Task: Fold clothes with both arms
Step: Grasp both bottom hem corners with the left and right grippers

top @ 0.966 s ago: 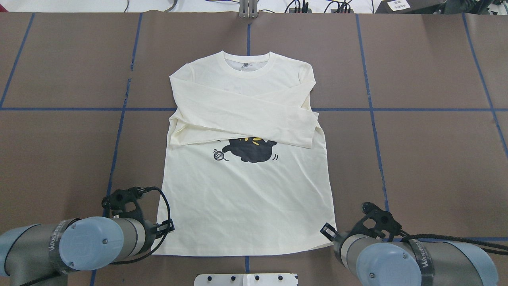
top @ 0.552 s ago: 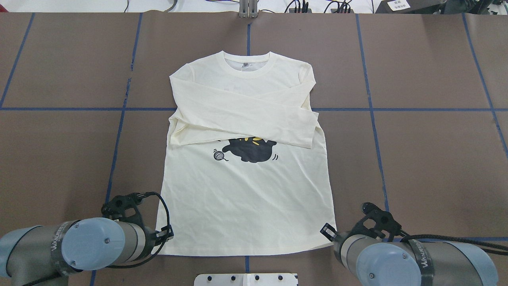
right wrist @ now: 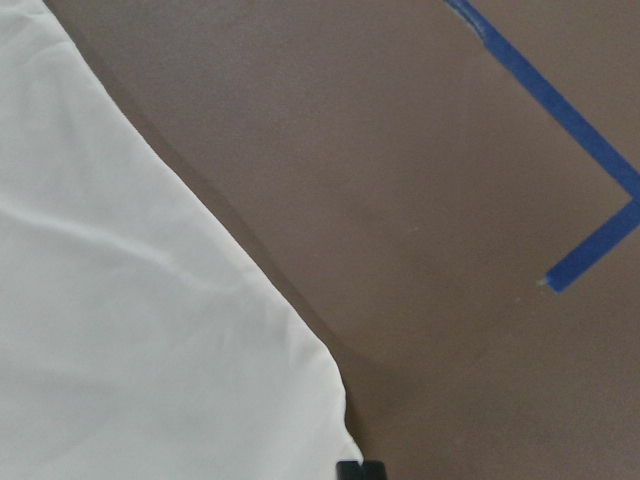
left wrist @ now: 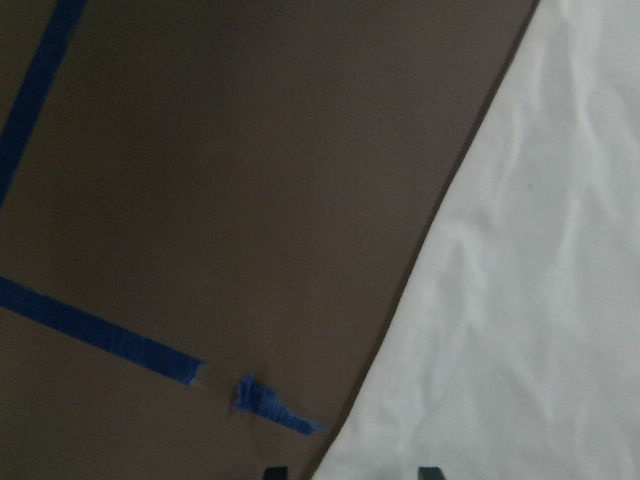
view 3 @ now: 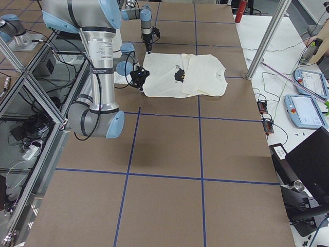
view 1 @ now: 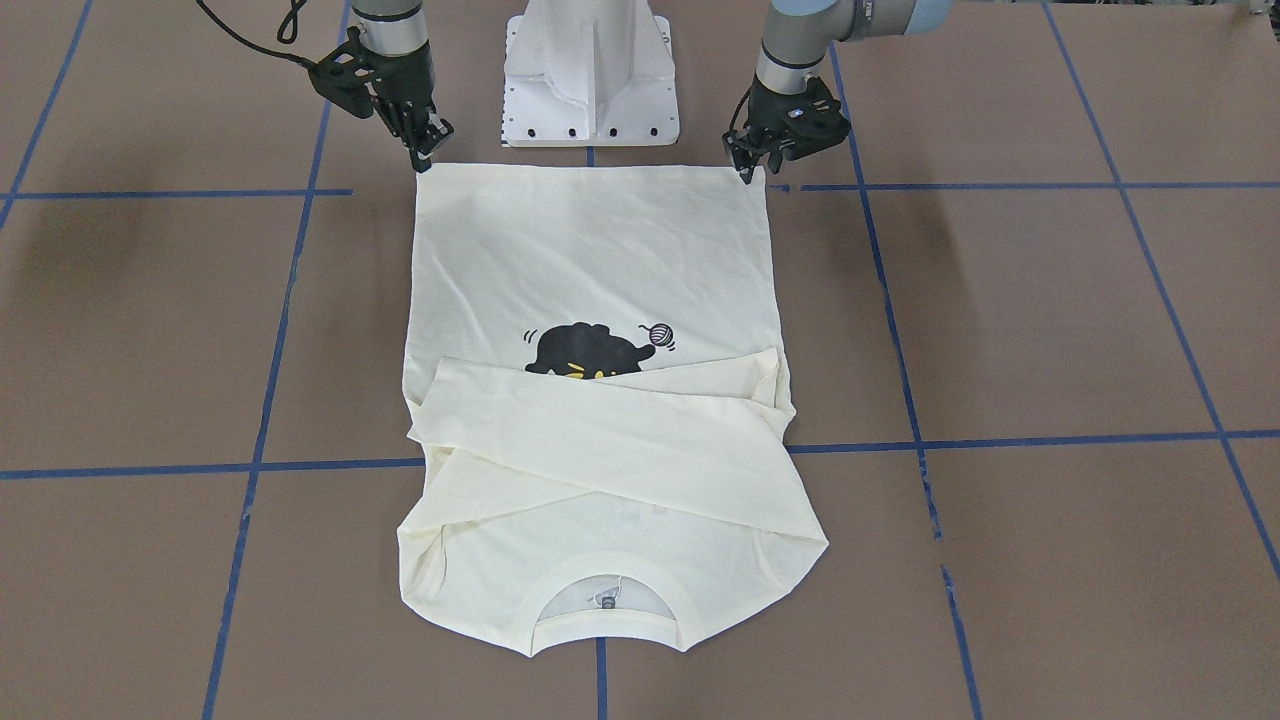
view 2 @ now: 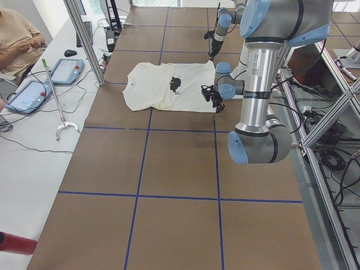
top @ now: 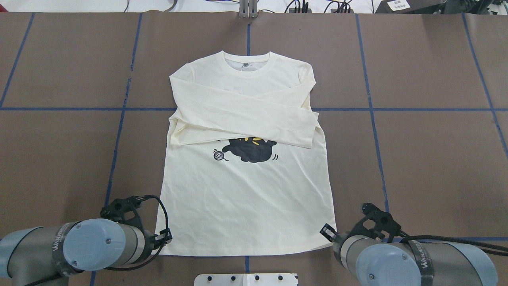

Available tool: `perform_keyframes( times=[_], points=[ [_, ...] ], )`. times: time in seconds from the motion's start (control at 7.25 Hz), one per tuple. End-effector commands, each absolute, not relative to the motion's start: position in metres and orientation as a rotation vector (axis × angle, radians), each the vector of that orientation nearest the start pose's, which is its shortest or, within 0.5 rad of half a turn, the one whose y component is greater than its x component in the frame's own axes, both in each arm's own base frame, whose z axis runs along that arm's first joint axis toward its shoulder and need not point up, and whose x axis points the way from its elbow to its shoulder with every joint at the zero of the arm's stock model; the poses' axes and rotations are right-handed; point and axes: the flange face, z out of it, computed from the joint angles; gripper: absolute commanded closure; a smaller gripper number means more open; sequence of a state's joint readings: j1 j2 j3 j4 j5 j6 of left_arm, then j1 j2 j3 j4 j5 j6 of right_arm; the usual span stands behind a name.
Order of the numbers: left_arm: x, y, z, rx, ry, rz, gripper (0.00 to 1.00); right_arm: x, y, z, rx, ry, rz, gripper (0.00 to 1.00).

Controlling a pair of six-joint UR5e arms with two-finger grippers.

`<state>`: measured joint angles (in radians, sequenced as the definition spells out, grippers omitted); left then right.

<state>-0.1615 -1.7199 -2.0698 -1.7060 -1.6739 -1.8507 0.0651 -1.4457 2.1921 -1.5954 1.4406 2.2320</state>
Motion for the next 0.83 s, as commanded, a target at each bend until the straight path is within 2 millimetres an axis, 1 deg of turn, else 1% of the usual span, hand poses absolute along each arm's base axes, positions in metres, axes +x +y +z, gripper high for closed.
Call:
perform_keyframes(
  times=[0.0, 0.14, 0.41, 0.55, 0.69],
  points=[
    [0.4910, -0.2009, 0.3462, -0.158, 0.778, -0.368, 0.51, -0.4708, -0.1762, 0.3265, -0.095, -0.742, 0.738, 1.00],
    [0.4946, -0.1974, 0.3501, -0.160, 0.769, -0.361, 0.51, -0.4710, -0.1755, 0.3265, -0.096, -0.742, 0.736, 1.00],
    [0.4957, -0.1974, 0.3520, -0.160, 0.766, -0.358, 0.52, -0.4713, -0.1747, 0.3265, -0.096, -0.742, 0.735, 1.00],
    [0.4951, -0.1973, 0.3521, -0.160, 0.766, -0.357, 0.58, -0.4713, -0.1747, 0.3265, -0.096, -0.742, 0.735, 1.00],
    [0.4954, -0.1973, 0.3513, -0.161, 0.768, -0.358, 0.79, -0.4713, -0.1747, 0.3265, -0.096, -0.742, 0.735, 1.00]
  ],
)
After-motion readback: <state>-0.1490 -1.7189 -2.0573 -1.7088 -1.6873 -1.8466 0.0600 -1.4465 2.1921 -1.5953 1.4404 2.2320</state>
